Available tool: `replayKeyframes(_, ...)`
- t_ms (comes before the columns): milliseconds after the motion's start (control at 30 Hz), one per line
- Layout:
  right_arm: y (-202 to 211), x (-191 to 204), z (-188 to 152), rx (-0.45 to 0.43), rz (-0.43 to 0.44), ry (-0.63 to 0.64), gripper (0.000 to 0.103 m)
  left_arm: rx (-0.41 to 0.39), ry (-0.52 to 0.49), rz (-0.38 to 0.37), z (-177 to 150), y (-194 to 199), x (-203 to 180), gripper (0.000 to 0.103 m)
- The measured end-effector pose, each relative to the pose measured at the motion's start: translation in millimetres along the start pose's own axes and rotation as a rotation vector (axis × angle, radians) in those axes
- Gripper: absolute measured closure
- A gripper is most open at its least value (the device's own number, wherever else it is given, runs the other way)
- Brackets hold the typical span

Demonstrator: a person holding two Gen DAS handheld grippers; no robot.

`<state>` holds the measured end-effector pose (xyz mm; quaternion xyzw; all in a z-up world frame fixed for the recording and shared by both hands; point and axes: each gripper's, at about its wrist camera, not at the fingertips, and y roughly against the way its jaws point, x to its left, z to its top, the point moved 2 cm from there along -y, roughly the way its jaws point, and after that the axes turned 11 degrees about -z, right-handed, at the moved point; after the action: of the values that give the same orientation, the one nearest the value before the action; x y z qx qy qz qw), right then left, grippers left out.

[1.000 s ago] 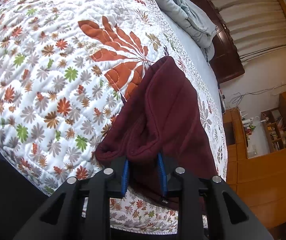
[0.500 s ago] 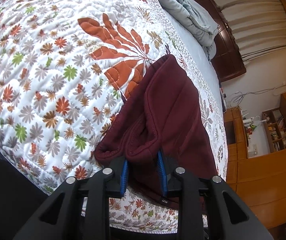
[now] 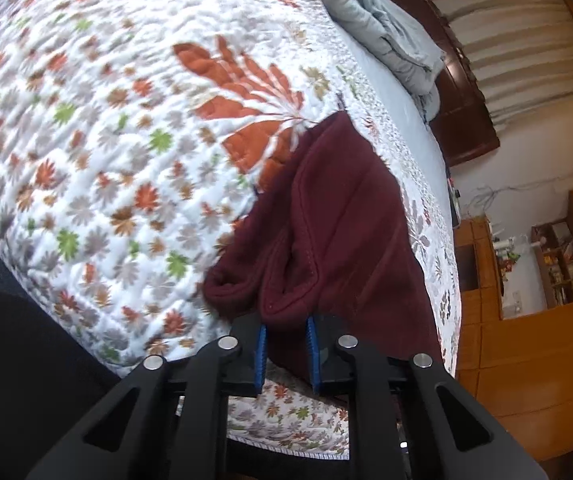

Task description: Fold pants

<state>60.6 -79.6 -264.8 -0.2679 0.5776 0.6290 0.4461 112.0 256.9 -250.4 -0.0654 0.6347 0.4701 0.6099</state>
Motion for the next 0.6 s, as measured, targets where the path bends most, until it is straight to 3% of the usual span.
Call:
replayKeyframes(133,-5,0,-1,0.020,-0.008,-0.021,0.095,0.029,-0.028,0.033,3,-8,-2,0.083)
replayKeyframes(200,5,-6,-6,0.000,-0.061,-0.021,0.078,0.030,-0.035,0.033,5,-10,-4,0.075)
replayKeyframes(233,14,-20,-13,-0.013,-0.060,-0.064,0.071,0.046,-0.048,0.026,6,-10,-8,0.065)
replayKeyframes(300,28,-50,-35,-0.008,-0.078,-0.134,0.070,0.036,-0.097,0.039,4,-1,-20,0.046)
replayKeyframes(333,31,-72,-57,0.025,-0.113,-0.172,0.070,0.013,-0.133,0.073,3,6,-28,0.030)
replayKeyframes(400,27,-104,-101,0.106,-0.123,-0.232,0.070,-0.068,-0.221,0.144,-1,23,-46,0.028)
replayKeyframes(467,12,-122,-164,0.231,-0.150,-0.225,0.071,-0.151,-0.314,0.160,-7,37,-74,0.026)
replayKeyframes(533,-4,-118,-212,0.324,-0.160,-0.154,0.074,-0.168,-0.350,0.134,-11,33,-92,0.021)
replayKeyframes(600,-15,-111,-244,0.359,-0.148,-0.104,0.075,-0.107,-0.375,0.086,-14,11,-107,0.021)
